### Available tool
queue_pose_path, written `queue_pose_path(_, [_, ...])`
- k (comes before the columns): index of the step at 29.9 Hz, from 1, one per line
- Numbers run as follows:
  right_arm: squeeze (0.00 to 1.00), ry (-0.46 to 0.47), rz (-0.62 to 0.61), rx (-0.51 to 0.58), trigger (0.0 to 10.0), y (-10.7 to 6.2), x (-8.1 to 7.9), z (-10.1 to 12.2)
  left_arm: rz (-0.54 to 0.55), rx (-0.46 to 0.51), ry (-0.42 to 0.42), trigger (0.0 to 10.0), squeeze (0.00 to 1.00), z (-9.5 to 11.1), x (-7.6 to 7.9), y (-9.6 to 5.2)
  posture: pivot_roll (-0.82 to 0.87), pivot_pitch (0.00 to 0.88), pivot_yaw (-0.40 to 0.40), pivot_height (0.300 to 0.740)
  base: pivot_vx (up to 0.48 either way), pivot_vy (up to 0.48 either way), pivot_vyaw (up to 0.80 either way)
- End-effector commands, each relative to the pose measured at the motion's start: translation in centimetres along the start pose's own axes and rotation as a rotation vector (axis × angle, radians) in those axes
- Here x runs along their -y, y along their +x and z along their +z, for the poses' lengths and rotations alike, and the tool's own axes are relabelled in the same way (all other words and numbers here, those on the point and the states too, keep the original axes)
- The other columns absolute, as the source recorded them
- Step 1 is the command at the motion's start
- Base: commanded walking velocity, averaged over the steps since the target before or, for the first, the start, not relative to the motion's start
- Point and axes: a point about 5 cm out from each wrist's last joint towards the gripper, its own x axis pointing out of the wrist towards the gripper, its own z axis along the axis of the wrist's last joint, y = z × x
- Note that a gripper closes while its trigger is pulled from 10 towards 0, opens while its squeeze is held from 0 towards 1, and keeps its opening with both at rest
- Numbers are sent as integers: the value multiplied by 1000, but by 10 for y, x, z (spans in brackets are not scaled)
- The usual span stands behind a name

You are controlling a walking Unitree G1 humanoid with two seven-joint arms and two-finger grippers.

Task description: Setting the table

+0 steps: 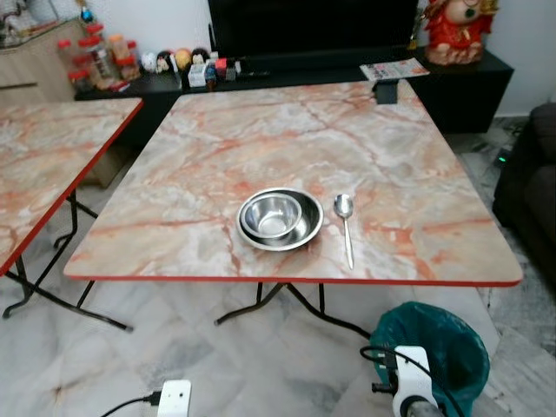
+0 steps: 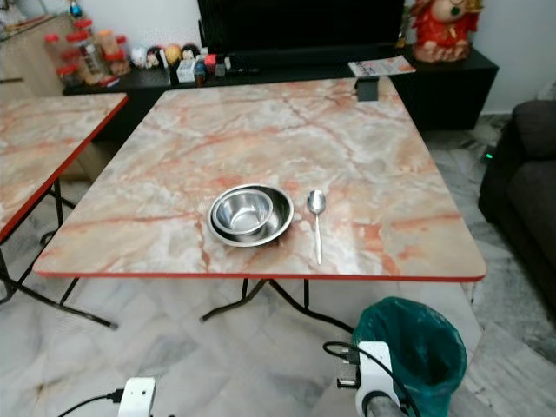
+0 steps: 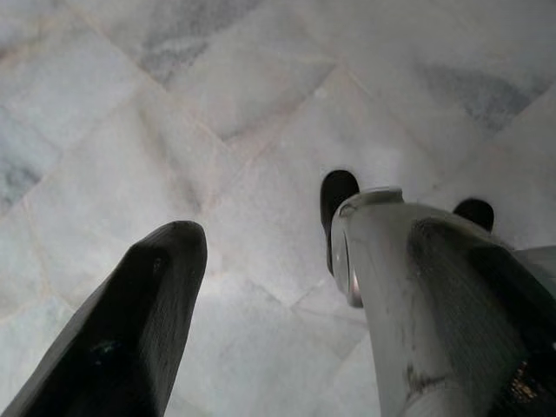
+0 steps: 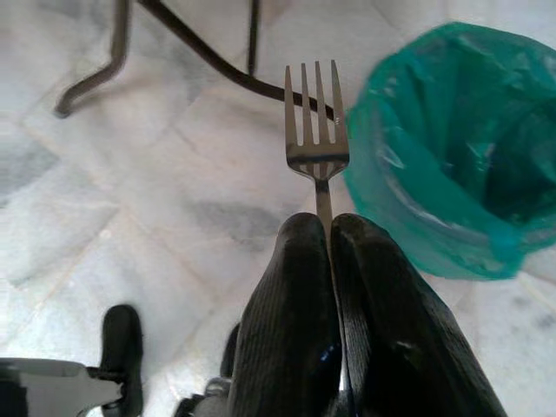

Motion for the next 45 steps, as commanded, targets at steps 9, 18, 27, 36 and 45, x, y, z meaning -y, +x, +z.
queue_pose_path(9, [0, 10, -70, 120, 10000, -7, 10, -3, 7, -4, 3, 10000, 0, -1, -5, 0, -58, 42, 69, 740, 0, 0, 0])
queue_pose_path(18, [0, -198, -233, 368, 10000, -23, 29, 11, 5, -3, 13, 10000, 0, -1, -6, 0, -78, 54, 75, 740, 0, 0, 0])
queue_pose_path(27, [0, -376, -296, 683, 10000, -63, 36, 39, -6, -8, 33, 10000, 0, -2, -7, -1, -115, 76, 80, 740, 0, 0, 0])
queue_pose_path(36, [0, -521, -332, 713, 10000, -92, 37, 31, -13, -17, 44, 10000, 0, -5, -7, -1, -134, 95, 78, 740, 0, 0, 0])
queue_pose_path(45, [0, -736, -430, 793, 10000, -97, 40, 61, -19, -19, 50, 10000, 0, -6, -4, -1, -136, 93, 79, 740, 0, 0, 0])
